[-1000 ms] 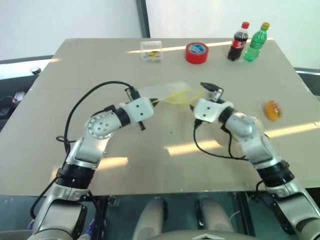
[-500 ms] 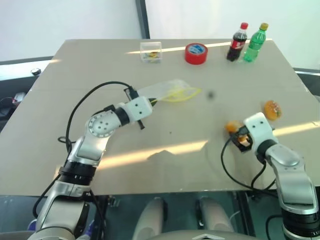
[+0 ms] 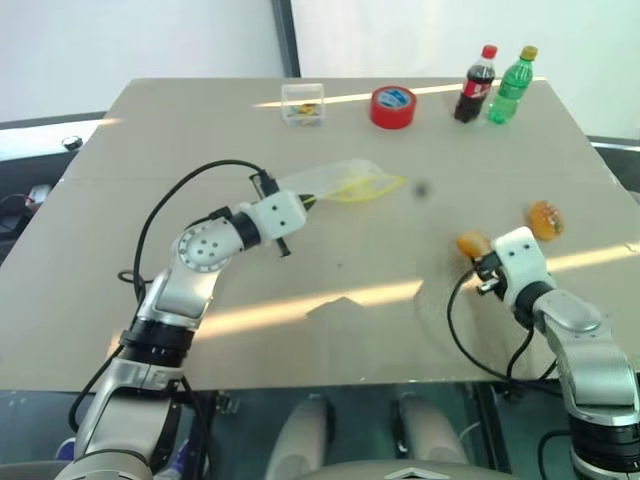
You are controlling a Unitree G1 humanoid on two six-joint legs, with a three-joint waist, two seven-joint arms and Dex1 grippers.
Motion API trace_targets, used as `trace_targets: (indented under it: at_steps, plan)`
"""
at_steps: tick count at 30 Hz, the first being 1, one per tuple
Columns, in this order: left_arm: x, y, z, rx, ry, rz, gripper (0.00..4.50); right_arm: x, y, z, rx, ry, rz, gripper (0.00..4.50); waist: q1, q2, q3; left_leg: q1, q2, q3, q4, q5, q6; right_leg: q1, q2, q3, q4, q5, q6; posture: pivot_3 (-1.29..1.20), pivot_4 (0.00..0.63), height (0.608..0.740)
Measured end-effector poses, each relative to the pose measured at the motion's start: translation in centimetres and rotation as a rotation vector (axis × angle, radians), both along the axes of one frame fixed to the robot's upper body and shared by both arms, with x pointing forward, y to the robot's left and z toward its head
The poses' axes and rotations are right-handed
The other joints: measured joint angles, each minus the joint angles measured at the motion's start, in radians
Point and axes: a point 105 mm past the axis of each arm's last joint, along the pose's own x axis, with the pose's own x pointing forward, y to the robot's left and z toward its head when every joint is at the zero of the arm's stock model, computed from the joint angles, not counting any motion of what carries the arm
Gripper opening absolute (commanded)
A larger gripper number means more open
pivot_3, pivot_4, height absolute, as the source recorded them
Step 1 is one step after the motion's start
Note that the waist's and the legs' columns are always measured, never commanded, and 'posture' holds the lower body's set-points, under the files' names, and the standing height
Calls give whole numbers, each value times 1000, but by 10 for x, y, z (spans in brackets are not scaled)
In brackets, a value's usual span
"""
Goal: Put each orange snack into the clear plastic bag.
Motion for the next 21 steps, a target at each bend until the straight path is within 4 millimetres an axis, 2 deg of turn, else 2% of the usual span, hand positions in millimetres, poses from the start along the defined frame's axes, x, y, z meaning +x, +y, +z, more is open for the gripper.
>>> trace_targets:
  at_steps: [5,7,10,14,21]
  plan:
    - [-1,-2,0,-8,0,-7,0,21,55,42,53,-132,170,1027,0,0,0,0,1,-1,0,0,0,0,1,-1,0,0,0,0,150,740]
    - [-1,-4,1,-15,-2,-13,0,29,74,47,58,-144,223,1027,3,0,0,0,0,-1,0,0,0,0,0,-1,0,0,0,0,150,740]
    - [-2,-5,2,-17,-8,-21,0,39,92,43,55,-124,272,1027,5,0,0,-1,-1,-1,0,0,0,0,-1,-1,-1,0,0,0,150,740]
    - [-5,-9,4,-22,-28,-48,0,48,104,44,29,-133,316,1027,5,0,0,-1,-1,-2,0,0,0,-1,-1,-1,-1,0,0,0,150,740]
    - [-17,-15,3,-10,-48,-91,0,53,109,51,19,-156,360,1027,2,0,0,-1,0,-2,0,0,0,-1,-1,-1,-1,0,0,0,150,740]
